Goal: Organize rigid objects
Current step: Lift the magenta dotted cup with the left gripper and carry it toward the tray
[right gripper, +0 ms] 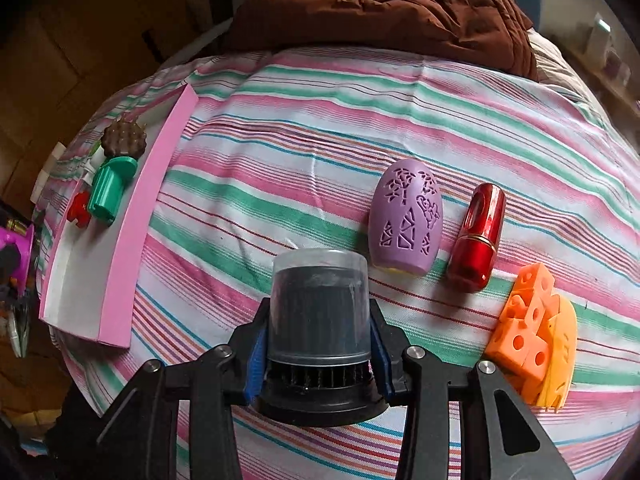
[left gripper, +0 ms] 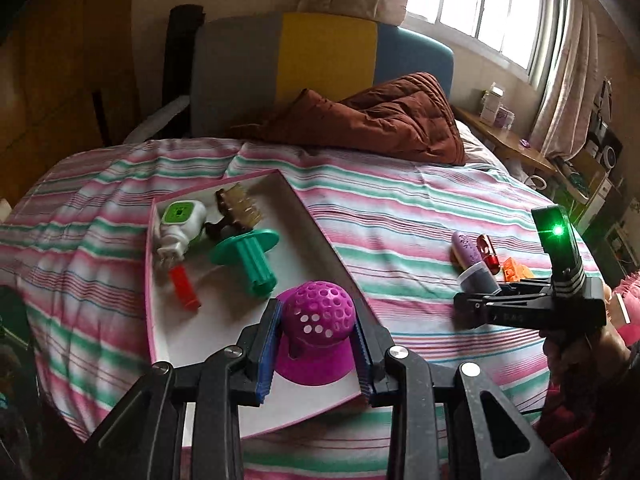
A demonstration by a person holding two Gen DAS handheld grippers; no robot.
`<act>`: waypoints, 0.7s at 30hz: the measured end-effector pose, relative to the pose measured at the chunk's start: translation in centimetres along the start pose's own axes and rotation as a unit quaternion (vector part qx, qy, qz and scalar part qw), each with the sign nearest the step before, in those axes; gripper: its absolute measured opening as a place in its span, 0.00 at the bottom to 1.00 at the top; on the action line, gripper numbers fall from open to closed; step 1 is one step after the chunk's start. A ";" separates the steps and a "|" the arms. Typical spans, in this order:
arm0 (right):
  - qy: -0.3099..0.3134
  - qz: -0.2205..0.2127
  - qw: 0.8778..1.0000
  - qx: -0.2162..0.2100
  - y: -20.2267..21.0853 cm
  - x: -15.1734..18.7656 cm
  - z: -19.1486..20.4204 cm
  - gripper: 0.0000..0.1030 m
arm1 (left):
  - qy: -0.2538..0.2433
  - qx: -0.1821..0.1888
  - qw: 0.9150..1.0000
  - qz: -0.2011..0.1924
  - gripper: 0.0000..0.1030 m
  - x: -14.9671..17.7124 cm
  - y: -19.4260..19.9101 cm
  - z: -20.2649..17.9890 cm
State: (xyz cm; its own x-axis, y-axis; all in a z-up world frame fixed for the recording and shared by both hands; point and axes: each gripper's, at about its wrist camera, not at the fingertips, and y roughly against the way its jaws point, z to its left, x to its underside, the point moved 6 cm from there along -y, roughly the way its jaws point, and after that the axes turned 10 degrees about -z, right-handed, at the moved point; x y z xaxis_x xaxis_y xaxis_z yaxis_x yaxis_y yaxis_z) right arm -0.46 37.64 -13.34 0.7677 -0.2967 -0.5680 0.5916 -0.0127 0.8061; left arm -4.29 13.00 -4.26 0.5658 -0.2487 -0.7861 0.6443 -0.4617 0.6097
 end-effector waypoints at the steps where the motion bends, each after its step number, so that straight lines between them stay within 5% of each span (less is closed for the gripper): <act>1: 0.000 0.000 1.000 0.001 -0.2 0.0 0.1 0.42 | 0.002 -0.003 1.000 -0.001 0.32 0.1 0.2 0.3; 21: 0.003 -0.008 1.000 0.008 -0.2 0.0 0.0 0.42 | 0.035 -0.046 0.998 0.013 0.32 2.0 1.7 5.7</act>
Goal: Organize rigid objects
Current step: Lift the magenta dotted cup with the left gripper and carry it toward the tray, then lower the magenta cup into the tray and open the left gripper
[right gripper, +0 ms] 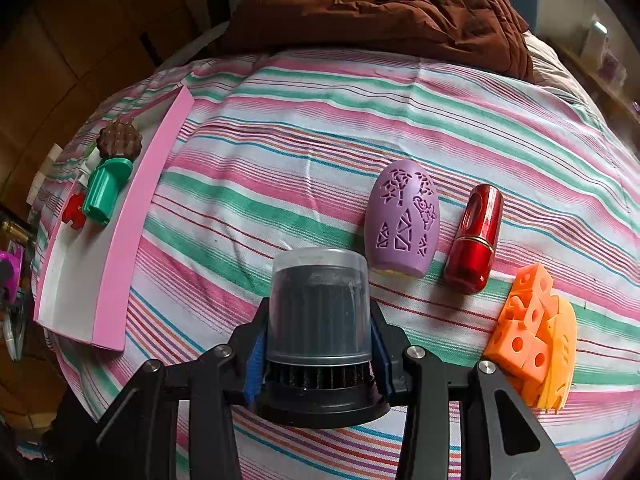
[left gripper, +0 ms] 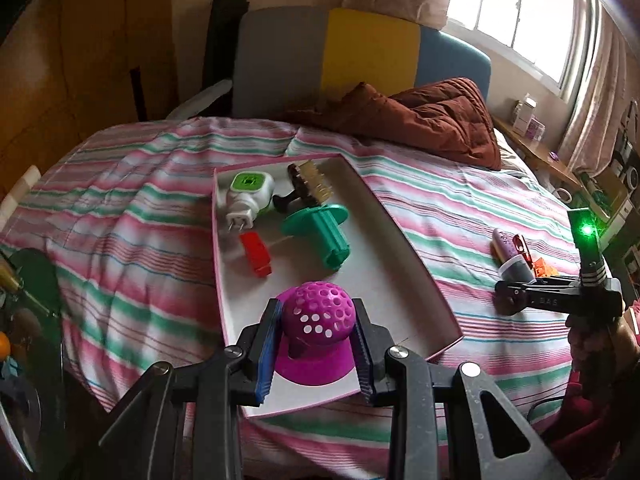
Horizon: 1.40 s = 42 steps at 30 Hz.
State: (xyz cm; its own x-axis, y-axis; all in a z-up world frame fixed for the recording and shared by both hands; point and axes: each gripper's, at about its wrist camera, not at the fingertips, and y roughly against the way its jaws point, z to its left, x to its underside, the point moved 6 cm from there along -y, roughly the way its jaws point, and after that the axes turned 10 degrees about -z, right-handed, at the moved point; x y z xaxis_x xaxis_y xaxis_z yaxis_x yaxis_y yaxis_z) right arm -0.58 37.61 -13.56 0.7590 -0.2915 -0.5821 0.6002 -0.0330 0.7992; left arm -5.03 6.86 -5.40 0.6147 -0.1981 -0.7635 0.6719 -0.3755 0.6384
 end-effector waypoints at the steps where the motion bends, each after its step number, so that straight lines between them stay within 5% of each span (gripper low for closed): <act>1: 0.000 0.000 1.000 0.000 0.0 0.0 0.0 0.42 | 0.002 -0.003 1.000 0.003 0.32 0.2 -0.1 0.3; 15: 0.009 0.001 1.000 0.007 -0.1 0.1 0.4 0.42 | 0.063 0.008 0.997 0.046 0.32 2.0 -1.4 2.7; 30: 0.020 0.003 1.000 0.012 -0.2 0.2 0.6 0.43 | 0.071 0.102 0.988 0.089 0.32 -0.8 -7.6 -4.2; 42: 0.032 0.002 0.999 0.018 -0.5 0.0 0.8 0.43 | 0.077 0.084 0.988 0.102 0.33 -1.3 -13.7 -5.3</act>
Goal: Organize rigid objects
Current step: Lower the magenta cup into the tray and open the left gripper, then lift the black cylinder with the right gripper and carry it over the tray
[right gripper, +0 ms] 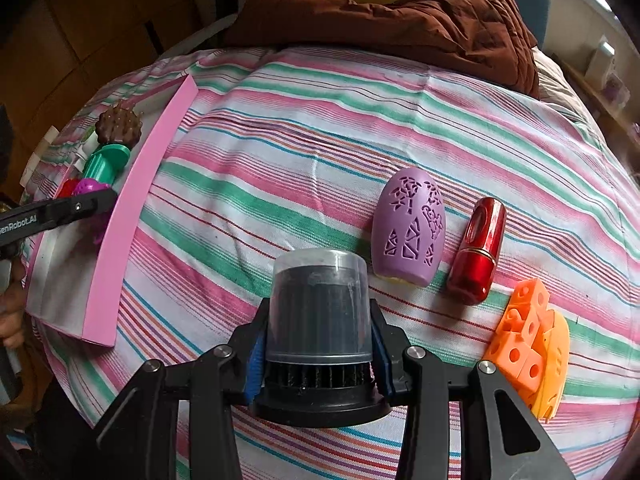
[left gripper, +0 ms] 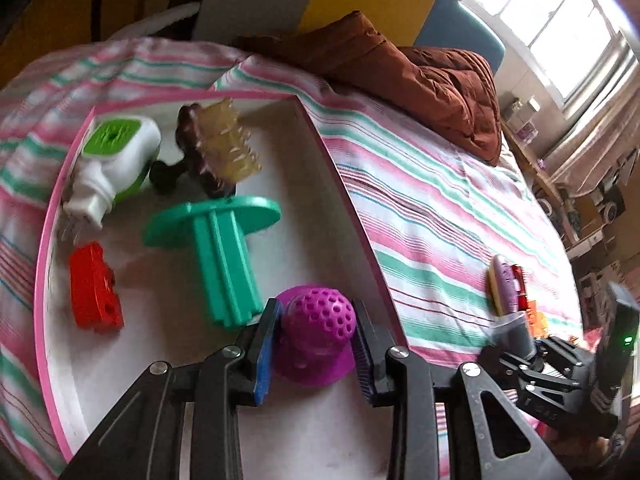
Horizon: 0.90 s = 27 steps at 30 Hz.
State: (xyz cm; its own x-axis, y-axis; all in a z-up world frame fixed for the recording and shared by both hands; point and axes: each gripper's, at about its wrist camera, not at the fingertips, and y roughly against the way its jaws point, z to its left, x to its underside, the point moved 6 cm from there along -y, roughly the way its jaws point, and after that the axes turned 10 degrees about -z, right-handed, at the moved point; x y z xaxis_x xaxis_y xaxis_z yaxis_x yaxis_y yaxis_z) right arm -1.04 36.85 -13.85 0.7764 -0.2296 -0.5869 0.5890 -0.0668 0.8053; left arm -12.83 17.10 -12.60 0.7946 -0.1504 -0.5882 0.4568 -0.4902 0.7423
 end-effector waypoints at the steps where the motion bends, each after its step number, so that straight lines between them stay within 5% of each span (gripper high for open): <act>1: 0.000 0.000 1.000 0.000 0.0 0.0 0.0 0.43 | -0.004 -0.002 1.000 -0.002 0.33 -0.2 -0.2 0.0; 9: -0.001 0.000 1.000 0.002 -0.1 0.0 0.0 0.43 | 0.002 0.012 1.000 -0.007 0.43 -1.6 0.5 -0.2; 27: 0.009 -0.002 1.000 0.014 0.0 0.3 0.2 0.43 | -0.067 -0.086 0.988 -0.106 0.43 1.6 10.7 0.7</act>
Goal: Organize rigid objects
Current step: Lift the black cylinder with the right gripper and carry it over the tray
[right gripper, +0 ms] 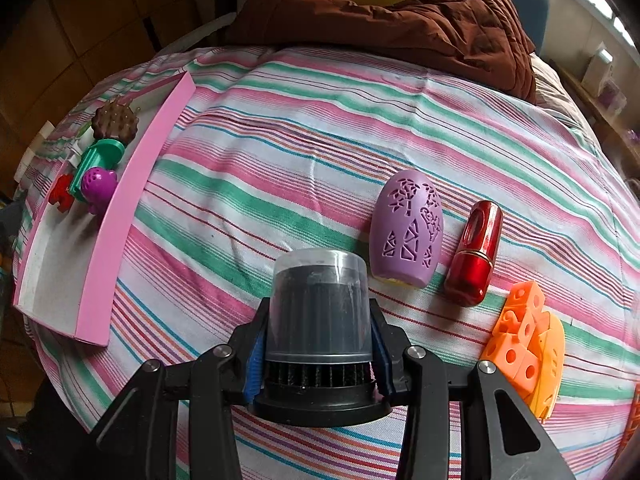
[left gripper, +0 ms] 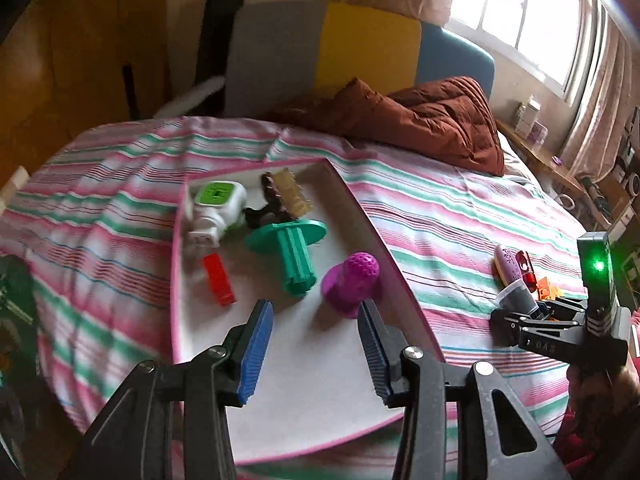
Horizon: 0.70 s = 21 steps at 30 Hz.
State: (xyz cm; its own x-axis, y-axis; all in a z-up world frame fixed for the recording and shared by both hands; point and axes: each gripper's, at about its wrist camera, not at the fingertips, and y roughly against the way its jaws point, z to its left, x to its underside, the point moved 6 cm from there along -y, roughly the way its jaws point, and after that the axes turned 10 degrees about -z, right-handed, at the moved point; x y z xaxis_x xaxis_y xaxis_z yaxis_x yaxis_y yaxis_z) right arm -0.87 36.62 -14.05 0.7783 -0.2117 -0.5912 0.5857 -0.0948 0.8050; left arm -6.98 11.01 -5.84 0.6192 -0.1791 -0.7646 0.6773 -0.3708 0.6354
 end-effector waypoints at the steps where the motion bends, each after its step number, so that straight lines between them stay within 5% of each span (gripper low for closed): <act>1: 0.000 0.000 1.000 0.000 0.0 0.0 0.0 0.43 | 0.000 -0.003 1.000 -0.001 0.43 0.1 0.3 0.1; 21: -0.008 -0.002 1.000 0.005 -0.1 -0.1 0.2 0.43 | 0.018 -0.014 1.000 0.013 0.43 2.5 2.2 2.8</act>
State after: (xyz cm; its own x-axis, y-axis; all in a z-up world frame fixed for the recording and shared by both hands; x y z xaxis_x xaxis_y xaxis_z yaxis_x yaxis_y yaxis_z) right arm -1.04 36.41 -14.08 0.7717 -0.2265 -0.5942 0.5872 -0.1050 0.8026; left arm -5.09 7.24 -6.67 0.6506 -0.1556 -0.7433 0.6709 -0.3410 0.6585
